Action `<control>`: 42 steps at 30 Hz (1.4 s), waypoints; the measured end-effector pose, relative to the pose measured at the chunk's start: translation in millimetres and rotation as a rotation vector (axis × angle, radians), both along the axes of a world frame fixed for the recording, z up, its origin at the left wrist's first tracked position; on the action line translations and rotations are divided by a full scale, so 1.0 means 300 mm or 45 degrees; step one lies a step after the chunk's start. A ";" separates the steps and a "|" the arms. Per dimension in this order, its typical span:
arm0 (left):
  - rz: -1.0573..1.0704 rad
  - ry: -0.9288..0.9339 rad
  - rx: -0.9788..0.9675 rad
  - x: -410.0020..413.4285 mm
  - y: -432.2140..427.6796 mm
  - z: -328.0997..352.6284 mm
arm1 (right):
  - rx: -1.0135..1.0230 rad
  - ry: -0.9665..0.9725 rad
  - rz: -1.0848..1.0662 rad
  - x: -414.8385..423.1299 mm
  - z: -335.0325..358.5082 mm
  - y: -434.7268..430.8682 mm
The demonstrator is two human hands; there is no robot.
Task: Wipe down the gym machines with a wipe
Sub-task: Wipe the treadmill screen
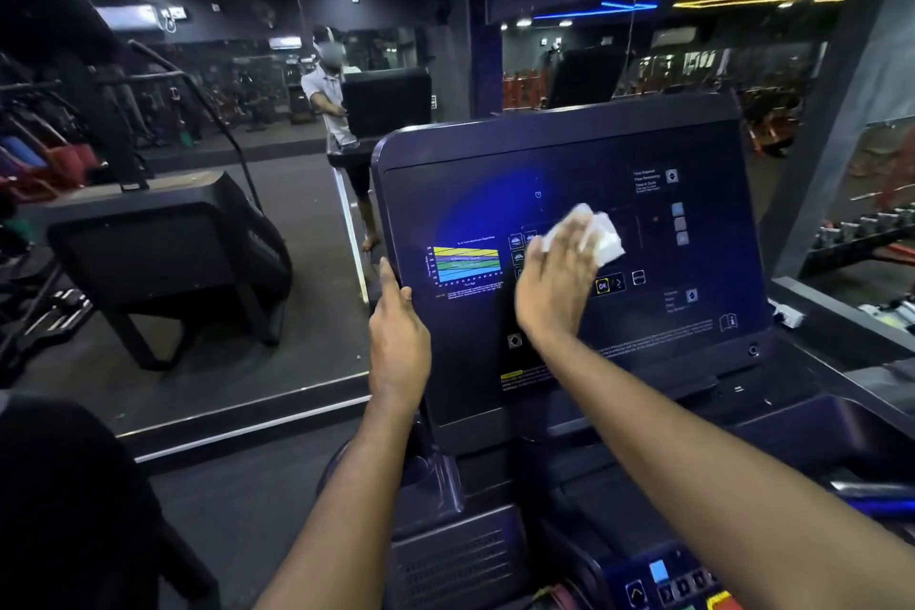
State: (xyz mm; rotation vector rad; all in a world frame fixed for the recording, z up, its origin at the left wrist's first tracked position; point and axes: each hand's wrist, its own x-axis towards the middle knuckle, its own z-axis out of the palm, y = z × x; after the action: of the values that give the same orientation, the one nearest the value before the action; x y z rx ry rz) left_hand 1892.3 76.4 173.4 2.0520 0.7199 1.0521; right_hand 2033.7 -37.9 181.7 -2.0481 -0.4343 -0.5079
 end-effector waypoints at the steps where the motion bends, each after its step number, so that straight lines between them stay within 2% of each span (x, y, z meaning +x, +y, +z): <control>1: 0.031 -0.008 0.042 0.003 -0.005 -0.003 | -0.095 -0.185 0.145 -0.019 -0.011 -0.002; 3: 0.093 -0.037 0.161 0.009 -0.020 -0.012 | -0.304 -0.419 0.375 -0.024 -0.058 -0.038; 4: 0.119 -0.038 0.233 0.012 -0.027 -0.018 | -0.321 -0.416 0.358 -0.001 -0.081 -0.057; 7: 0.179 0.014 0.439 0.017 -0.051 -0.037 | 0.027 0.029 -0.073 0.029 -0.125 -0.089; 8: 0.191 0.031 0.503 0.019 -0.056 -0.042 | 0.077 0.097 -0.123 -0.001 -0.137 -0.083; 11: 0.184 0.082 0.686 0.028 -0.064 -0.055 | -0.111 -0.161 0.148 -0.175 -0.246 -0.064; 13: 0.167 0.127 0.754 0.034 -0.066 -0.065 | -0.226 -0.206 0.209 -0.227 -0.334 -0.090; 15: 0.149 0.159 0.787 0.031 -0.068 -0.083 | -0.147 -0.053 -0.004 -0.194 -0.377 -0.104; 17: 0.128 0.194 0.796 0.025 -0.068 -0.102 | 0.049 0.245 -0.242 -0.139 -0.357 -0.104; 19: 0.096 0.221 0.804 0.020 -0.066 -0.117 | 0.124 0.432 -0.328 -0.119 -0.323 -0.094; 23: 0.093 0.251 0.827 0.020 -0.054 -0.134 | -0.025 0.198 -0.091 -0.213 -0.378 -0.088; 25: 0.115 0.260 0.843 0.024 -0.057 -0.131 | -0.071 0.133 -0.067 -0.165 -0.389 -0.131; 26: 0.125 0.269 0.856 0.025 -0.061 -0.129 | -0.048 0.142 -0.127 -0.118 -0.374 -0.144; 28: 0.130 0.286 0.901 0.031 -0.072 -0.123 | 0.076 0.325 -0.267 -0.026 -0.294 -0.162; 30: 0.117 0.287 0.956 0.043 -0.086 -0.115 | 0.123 0.372 -0.254 0.004 -0.205 -0.137; 34: 0.091 0.241 1.030 0.081 -0.106 -0.091 | -0.163 -0.236 0.256 -0.023 -0.133 -0.094; 36: 0.071 0.194 1.070 0.098 -0.111 -0.074 | -0.208 -0.323 0.267 0.050 -0.099 -0.128; 37: 0.059 0.171 1.084 0.102 -0.114 -0.066 | -0.145 -0.267 0.168 0.090 -0.070 -0.145; 39: 0.034 0.143 1.080 0.105 -0.120 -0.052 | 0.042 0.104 -0.072 0.168 -0.017 -0.176; 40: 0.030 0.140 1.072 0.103 -0.123 -0.048 | 0.047 0.224 -0.126 0.179 -0.004 -0.179; 41: 0.029 0.144 1.066 0.105 -0.128 -0.044 | 0.009 0.190 -0.103 0.164 0.003 -0.178; 42: 0.034 0.153 1.066 0.107 -0.129 -0.042 | -0.080 0.009 0.000 0.138 -0.007 -0.173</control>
State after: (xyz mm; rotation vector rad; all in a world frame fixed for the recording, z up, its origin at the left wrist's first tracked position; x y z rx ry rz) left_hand 1924.3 37.6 160.9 2.8278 0.3801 1.4093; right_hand 2075.0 -89.9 179.7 -2.1093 -0.4509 -0.4927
